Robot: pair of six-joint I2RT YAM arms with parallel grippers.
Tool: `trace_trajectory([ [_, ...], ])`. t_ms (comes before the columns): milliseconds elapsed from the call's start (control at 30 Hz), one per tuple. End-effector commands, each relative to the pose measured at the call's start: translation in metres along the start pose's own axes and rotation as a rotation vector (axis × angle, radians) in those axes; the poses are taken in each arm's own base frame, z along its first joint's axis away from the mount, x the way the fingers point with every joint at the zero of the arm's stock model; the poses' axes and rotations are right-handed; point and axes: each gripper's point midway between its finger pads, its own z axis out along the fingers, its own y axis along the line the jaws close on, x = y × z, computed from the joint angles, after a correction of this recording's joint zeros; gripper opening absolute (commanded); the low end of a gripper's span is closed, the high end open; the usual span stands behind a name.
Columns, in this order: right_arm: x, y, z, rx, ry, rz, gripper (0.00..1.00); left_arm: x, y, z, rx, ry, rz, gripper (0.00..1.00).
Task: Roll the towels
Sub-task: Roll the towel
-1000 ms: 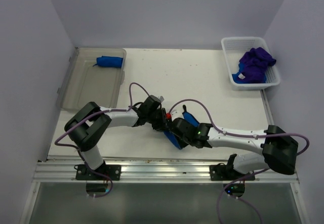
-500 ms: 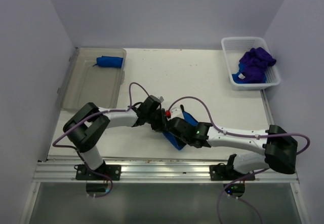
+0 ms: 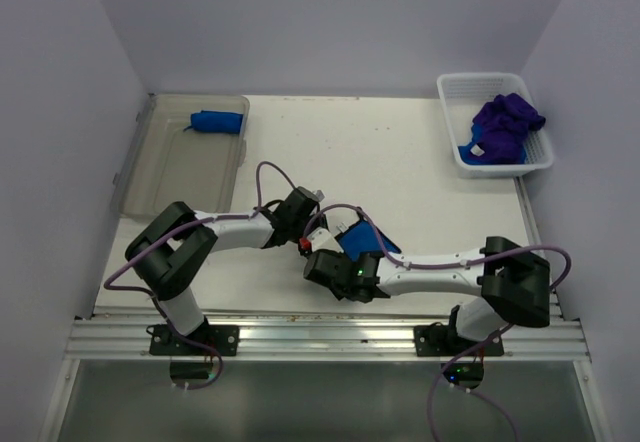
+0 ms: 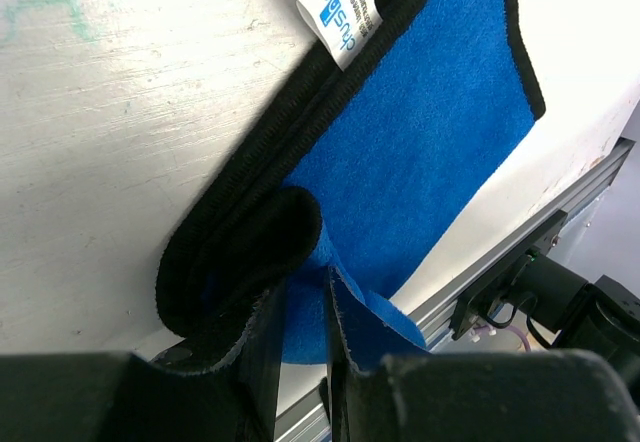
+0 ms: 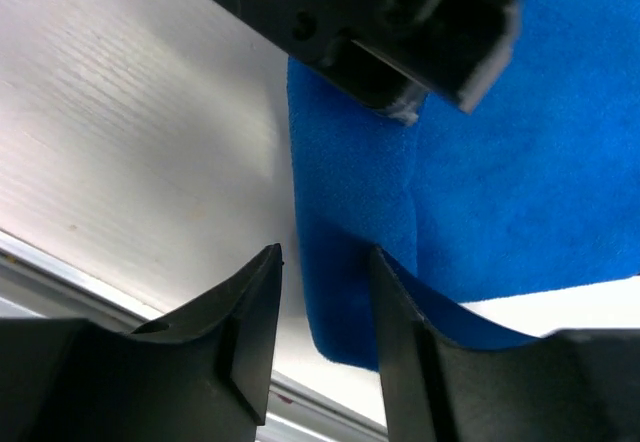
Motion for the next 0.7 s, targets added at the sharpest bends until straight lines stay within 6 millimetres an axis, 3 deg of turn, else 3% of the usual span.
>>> trace_trajectory([
  [0, -0.007, -0.004, 0.007, 0.044, -0.037, -0.017, 0.45, 0.006, 0.020, 0.001, -0.078, 0.016, 0.020, 0.25],
  [67, -0.001, -0.006, 0.015, 0.066, -0.023, -0.027, 0.52, 0.007, 0.022, 0.001, -0.082, 0.019, 0.018, 0.25],
  [233, 0.014, -0.004, 0.035, 0.093, 0.005, -0.033, 0.50, 0.009, 0.025, -0.003, -0.085, 0.020, 0.015, 0.25],
  [433, 0.024, -0.011, 0.042, 0.131, -0.008, 0.007, 0.12, 0.003, 0.026, -0.018, -0.070, -0.005, 0.006, 0.29],
  [467, 0.022, -0.011, 0.041, 0.125, -0.016, 0.016, 0.06, 0.000, 0.022, -0.024, -0.054, -0.019, 0.016, 0.32],
  [567, 0.012, -0.004, 0.033, 0.054, -0.058, 0.036, 0.01, -0.014, 0.018, -0.043, -0.024, -0.066, 0.014, 0.40],
  [667, 0.003, 0.011, 0.027, -0.056, -0.080, 0.041, 0.00, -0.027, 0.020, -0.061, -0.009, -0.115, 0.026, 0.67],
])
